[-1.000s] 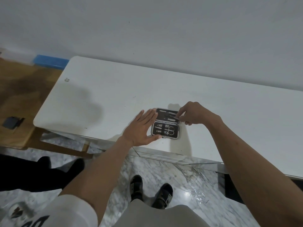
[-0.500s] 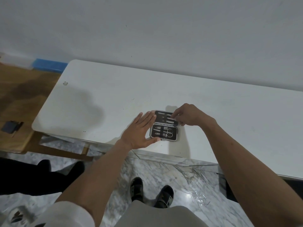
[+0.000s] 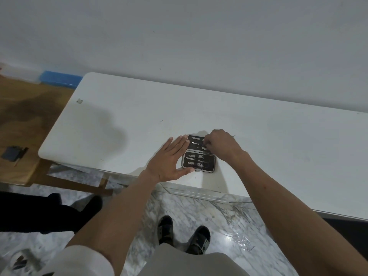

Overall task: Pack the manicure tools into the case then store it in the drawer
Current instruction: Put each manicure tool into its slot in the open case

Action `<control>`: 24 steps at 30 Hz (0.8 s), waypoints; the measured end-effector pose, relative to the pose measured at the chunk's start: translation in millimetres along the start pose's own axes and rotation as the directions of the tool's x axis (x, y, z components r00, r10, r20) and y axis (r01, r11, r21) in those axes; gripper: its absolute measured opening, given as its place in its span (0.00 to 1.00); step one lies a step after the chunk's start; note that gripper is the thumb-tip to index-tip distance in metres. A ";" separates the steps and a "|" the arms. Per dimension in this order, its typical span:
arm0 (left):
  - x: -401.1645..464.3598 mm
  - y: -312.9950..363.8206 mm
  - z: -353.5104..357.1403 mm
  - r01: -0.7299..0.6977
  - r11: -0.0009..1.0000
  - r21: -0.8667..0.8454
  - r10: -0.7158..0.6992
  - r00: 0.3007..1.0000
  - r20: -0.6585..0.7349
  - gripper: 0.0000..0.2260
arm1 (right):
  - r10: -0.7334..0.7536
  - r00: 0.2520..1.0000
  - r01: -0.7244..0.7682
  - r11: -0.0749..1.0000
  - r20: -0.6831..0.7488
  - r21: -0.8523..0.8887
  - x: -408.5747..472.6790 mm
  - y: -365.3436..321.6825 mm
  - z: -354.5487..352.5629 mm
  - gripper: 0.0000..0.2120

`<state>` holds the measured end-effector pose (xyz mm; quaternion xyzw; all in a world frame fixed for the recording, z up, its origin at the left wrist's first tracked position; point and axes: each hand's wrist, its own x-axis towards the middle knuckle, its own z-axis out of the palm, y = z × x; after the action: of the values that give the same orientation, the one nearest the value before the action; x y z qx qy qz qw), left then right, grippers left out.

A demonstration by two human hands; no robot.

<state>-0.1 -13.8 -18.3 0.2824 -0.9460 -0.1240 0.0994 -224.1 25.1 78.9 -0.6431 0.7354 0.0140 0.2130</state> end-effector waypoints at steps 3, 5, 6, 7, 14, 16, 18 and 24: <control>-0.1 0.7 -0.8 0.004 1.000 0.002 -0.004 1.000 0.005 0.43 | -0.024 1.000 0.023 0.998 -0.014 -0.053 -0.1 -0.7 1.6 0.13; 0.0 0.9 -1.2 0.005 1.000 0.002 -0.005 1.000 0.007 0.43 | -0.022 1.000 0.021 0.998 -0.022 -0.057 0.8 -0.3 3.7 0.12; 0.0 0.8 -1.3 0.005 1.000 0.000 -0.005 1.000 0.006 0.43 | -0.023 0.999 0.021 0.998 -0.026 -0.051 0.7 -0.2 4.3 0.13; -0.2 0.6 -1.2 0.004 1.000 -0.001 -0.004 1.000 0.005 0.43 | -0.027 0.999 0.026 0.999 -0.027 -0.042 0.2 -0.1 4.3 0.13; -0.6 0.5 -1.3 -0.002 1.000 0.003 0.002 1.000 0.000 0.43 | 0.037 0.980 0.000 0.983 -0.194 0.184 -4.2 20.1 -9.6 0.11; -0.7 0.4 -1.5 -0.005 1.000 0.009 0.005 1.000 0.000 0.43 | 0.149 0.964 -0.098 0.969 -0.222 0.225 -2.2 35.8 -14.0 0.12; -0.8 0.1 -1.2 -0.009 1.000 0.009 0.009 1.000 -0.007 0.43 | 0.255 0.946 -0.213 0.954 -0.199 0.210 -2.1 52.7 -17.5 0.15; -0.1 0.3 -0.5 -0.013 1.000 0.003 0.013 1.000 -0.025 0.43 | 0.212 0.974 -0.199 0.969 -0.080 0.146 -4.9 82.4 -20.8 0.15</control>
<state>0.0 -13.6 -17.8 0.2780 -0.9467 -0.1185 0.1115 -308.3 37.8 78.6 -0.5472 0.8066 -0.0454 0.2188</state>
